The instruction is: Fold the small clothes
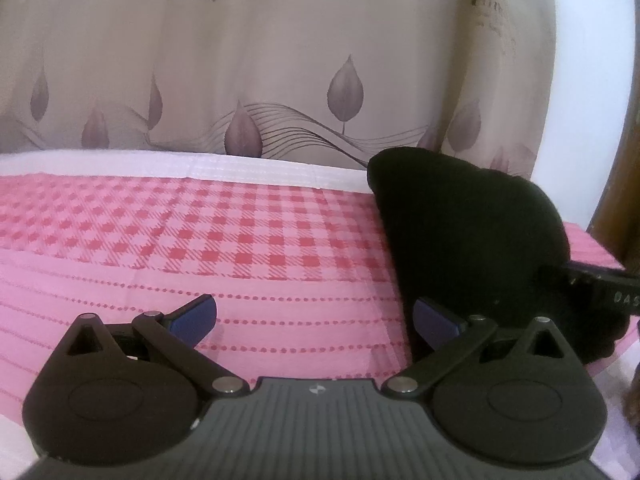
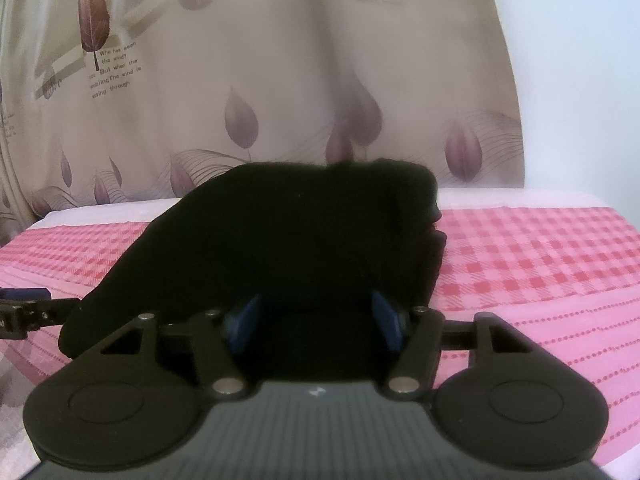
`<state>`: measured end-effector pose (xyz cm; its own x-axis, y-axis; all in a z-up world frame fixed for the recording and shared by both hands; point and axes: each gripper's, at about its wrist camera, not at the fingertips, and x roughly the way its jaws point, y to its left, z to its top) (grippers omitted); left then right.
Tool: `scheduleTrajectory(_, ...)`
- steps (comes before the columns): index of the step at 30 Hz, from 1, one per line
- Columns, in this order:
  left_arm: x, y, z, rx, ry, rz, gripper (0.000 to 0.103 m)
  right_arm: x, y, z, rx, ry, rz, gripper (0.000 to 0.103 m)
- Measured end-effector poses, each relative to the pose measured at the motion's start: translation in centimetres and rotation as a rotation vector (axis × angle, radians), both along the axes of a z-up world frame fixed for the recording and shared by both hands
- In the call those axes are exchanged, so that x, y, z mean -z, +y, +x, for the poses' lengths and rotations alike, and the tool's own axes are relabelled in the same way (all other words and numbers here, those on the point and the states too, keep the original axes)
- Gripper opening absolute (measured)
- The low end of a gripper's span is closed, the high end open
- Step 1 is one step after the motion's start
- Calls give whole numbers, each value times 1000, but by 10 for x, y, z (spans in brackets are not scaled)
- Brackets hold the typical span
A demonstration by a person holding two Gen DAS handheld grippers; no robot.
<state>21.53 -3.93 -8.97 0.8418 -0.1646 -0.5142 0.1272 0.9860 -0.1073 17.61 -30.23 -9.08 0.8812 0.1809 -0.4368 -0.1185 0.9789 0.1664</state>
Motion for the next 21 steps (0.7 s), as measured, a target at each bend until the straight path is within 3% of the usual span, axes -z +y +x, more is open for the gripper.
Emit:
scheduleTrajectory(4,0,-4,4,3,27,33,103,0,0,0,-4,-3,0,64)
scheduleTrajectory(10,-1,1,15,2,75,3,103,-1,2,-1,-22,-6,1,73)
scheduleTrajectory(21,-17,-26,45,56,-10,149,103,-2,2,-3,-44,-17,16,91)
